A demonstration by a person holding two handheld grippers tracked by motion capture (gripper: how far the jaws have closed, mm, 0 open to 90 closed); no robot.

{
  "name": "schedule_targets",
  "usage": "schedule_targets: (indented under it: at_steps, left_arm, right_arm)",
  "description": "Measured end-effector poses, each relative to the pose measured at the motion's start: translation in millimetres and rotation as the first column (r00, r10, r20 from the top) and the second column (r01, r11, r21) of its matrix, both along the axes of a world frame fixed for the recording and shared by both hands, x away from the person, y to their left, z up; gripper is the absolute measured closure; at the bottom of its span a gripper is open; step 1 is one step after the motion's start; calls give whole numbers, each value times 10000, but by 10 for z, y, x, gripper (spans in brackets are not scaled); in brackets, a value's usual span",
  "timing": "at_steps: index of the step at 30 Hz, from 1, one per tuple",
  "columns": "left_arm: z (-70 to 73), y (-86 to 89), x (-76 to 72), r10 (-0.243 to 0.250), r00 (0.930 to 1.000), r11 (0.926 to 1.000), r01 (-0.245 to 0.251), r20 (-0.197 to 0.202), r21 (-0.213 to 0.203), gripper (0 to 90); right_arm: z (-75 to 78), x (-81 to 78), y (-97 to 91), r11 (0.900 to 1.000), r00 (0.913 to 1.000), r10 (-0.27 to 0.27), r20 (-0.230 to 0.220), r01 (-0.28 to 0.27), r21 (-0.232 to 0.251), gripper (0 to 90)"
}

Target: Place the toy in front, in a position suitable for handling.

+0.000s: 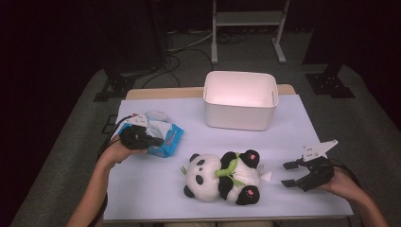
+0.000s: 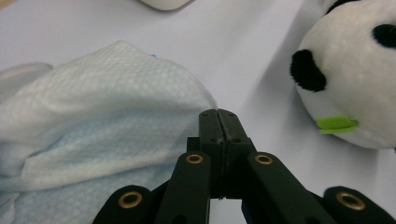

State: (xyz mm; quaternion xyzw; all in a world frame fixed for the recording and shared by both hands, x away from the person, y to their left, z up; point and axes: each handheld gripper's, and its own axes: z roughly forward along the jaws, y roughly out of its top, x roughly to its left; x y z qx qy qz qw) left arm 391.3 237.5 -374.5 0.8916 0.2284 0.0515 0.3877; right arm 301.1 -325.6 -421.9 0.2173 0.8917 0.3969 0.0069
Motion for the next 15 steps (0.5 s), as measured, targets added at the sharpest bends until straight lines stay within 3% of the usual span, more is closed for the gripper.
schedule_targets:
  at_steps: [15]
  left_arm:
    - [164,-130,-61,-427,9989,9991,427,-208,26,900]
  right_arm:
    - [-2,-37,-44,9999,9999,-129,46,128,101,291]
